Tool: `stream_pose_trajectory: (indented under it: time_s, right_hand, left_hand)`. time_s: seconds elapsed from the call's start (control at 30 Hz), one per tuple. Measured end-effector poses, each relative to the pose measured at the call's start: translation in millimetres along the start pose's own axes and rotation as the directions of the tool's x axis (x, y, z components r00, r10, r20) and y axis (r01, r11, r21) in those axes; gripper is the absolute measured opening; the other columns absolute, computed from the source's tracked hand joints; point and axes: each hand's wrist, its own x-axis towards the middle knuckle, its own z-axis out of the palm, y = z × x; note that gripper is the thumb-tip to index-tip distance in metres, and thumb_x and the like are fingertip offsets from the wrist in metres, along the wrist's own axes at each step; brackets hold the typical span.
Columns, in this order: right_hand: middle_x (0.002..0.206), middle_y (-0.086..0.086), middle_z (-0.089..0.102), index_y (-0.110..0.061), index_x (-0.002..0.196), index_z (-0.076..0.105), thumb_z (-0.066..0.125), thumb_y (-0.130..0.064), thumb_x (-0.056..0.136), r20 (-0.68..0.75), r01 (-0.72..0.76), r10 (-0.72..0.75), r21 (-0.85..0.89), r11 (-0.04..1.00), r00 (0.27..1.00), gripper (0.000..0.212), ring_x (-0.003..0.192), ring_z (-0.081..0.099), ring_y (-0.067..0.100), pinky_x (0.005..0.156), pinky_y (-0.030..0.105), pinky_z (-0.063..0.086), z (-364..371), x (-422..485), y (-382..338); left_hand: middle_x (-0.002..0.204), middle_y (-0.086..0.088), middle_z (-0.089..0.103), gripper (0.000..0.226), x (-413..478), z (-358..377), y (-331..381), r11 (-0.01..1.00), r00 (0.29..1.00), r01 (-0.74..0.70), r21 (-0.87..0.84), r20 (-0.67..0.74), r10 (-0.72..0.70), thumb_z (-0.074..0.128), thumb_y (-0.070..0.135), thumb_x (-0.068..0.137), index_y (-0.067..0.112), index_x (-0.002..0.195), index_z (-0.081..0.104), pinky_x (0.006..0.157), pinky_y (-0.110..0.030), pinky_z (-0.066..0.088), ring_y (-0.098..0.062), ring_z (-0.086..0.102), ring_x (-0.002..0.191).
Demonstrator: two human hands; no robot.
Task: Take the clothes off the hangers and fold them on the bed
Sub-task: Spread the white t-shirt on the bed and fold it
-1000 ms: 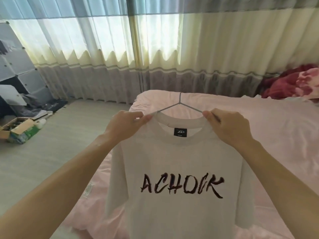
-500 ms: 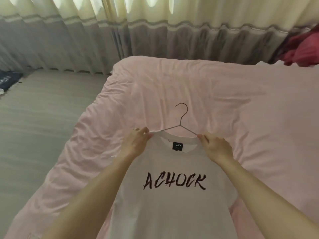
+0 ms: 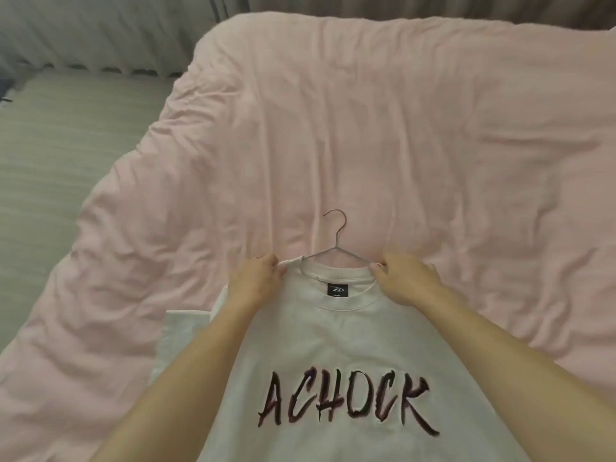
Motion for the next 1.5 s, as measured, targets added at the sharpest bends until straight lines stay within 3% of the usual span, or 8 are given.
stream_pose_trajectory:
  time_s: [0.1, 0.3, 0.43, 0.57, 0.73, 1.17, 1.37, 1.5]
  right_hand:
    - [0.124, 0.006, 0.058, -0.022, 0.115, 0.057, 0.038, -0.056, 0.098, -0.003, 0.02, -0.02, 0.04, 0.999, 1.0, 0.043, 0.119, 0.051, 0.03, 0.097, 0.042, 0.043, 7, 20, -15]
    - [0.096, -0.004, 0.064, -0.024, 0.09, 0.056, 0.041, -0.071, 0.088, 0.031, 0.027, -0.034, 0.202, 0.979, 0.999, 0.049, 0.097, 0.059, 0.027, 0.093, 0.045, 0.045, 3, 52, -77]
    - [0.109, 0.002, 0.065, -0.02, 0.108, 0.059, 0.033, -0.077, 0.086, 0.075, -0.088, 0.074, 0.212, 0.973, 0.994, 0.067, 0.112, 0.058, 0.029, 0.098, 0.046, 0.039, 8, 60, -92]
    - [0.115, 0.009, 0.066, -0.019, 0.102, 0.061, 0.031, -0.044, 0.102, 0.072, -0.093, 0.081, 0.181, 0.979, 0.994, 0.04, 0.115, 0.056, 0.031, 0.091, 0.042, 0.03, 9, 59, -92]
    - [0.111, 0.013, 0.067, -0.015, 0.101, 0.065, 0.019, -0.035, 0.105, -0.053, -0.027, 0.034, 0.124, 0.992, 0.998, 0.05, 0.117, 0.049, 0.032, 0.092, 0.043, 0.028, 2, 43, -82]
    - [0.1, 0.009, 0.067, -0.022, 0.083, 0.049, 0.023, -0.041, 0.107, -0.159, 0.03, -0.006, 0.148, 0.989, 0.987, 0.04, 0.111, 0.051, 0.032, 0.086, 0.042, 0.032, -12, 7, -58]
    - [0.093, 0.011, 0.066, -0.018, 0.079, 0.048, 0.028, -0.037, 0.107, -0.222, 0.063, -0.021, 0.186, 0.981, 0.975, 0.04, 0.103, 0.05, 0.035, 0.076, 0.039, 0.028, -11, -6, -60]
    - [0.078, 0.004, 0.053, -0.016, 0.076, 0.046, 0.031, -0.034, 0.107, -0.305, 0.149, -0.058, 0.283, 0.948, 0.951, 0.039, 0.087, 0.04, 0.029, 0.076, 0.038, 0.03, -13, -20, -75]
  left_hand:
    - [0.121, -0.008, 0.063, 0.037, 9, 18, 3, 0.999, 0.999, 0.027, 0.045, -0.027, -0.026, 0.042, 0.049, 0.1, 0.021, 0.114, 0.062, 0.094, -0.042, 0.042, -0.032, 0.051, 0.118]
    - [0.121, 0.002, 0.06, 0.053, -4, 30, 21, 1.0, 0.995, 0.026, 0.001, -0.097, -0.026, 0.044, 0.075, 0.086, 0.032, 0.116, 0.053, 0.104, -0.053, 0.033, -0.026, 0.048, 0.122]
    - [0.116, -0.001, 0.063, 0.037, 0, 33, 23, 0.999, 0.988, 0.049, 0.019, -0.147, -0.046, 0.048, 0.059, 0.094, 0.027, 0.112, 0.057, 0.102, -0.052, 0.036, -0.03, 0.05, 0.118]
    - [0.102, -0.003, 0.069, 0.031, 3, 29, 10, 0.993, 0.983, -0.116, 0.023, -0.139, 0.118, 0.045, 0.041, 0.097, 0.024, 0.108, 0.068, 0.084, -0.042, 0.044, -0.033, 0.059, 0.104]
    - [0.074, 0.002, 0.07, 0.047, -9, 1, -11, 0.919, 0.9, -0.348, 0.187, -0.209, 0.383, 0.03, 0.048, 0.098, 0.031, 0.103, 0.074, 0.052, -0.028, 0.032, -0.031, 0.067, 0.071]
    - [0.072, 0.004, 0.061, 0.023, -9, -24, 3, 0.943, 0.962, -0.263, -0.202, 0.014, 0.271, 0.055, 0.037, 0.101, 0.028, 0.105, 0.075, 0.072, -0.038, 0.047, -0.022, 0.054, 0.075]
    - [0.106, -0.001, 0.068, 0.028, -20, -49, 21, 0.872, 0.973, -0.229, 0.433, 0.088, 0.212, 0.047, 0.043, 0.1, 0.029, 0.112, 0.067, 0.069, -0.032, 0.037, -0.029, 0.061, 0.106]
    - [0.082, 0.0, 0.053, 0.029, -24, -54, 33, 0.94, 0.971, 0.166, 0.297, 0.117, -0.209, 0.057, 0.05, 0.09, 0.022, 0.092, 0.053, 0.071, -0.031, 0.043, -0.028, 0.057, 0.091]
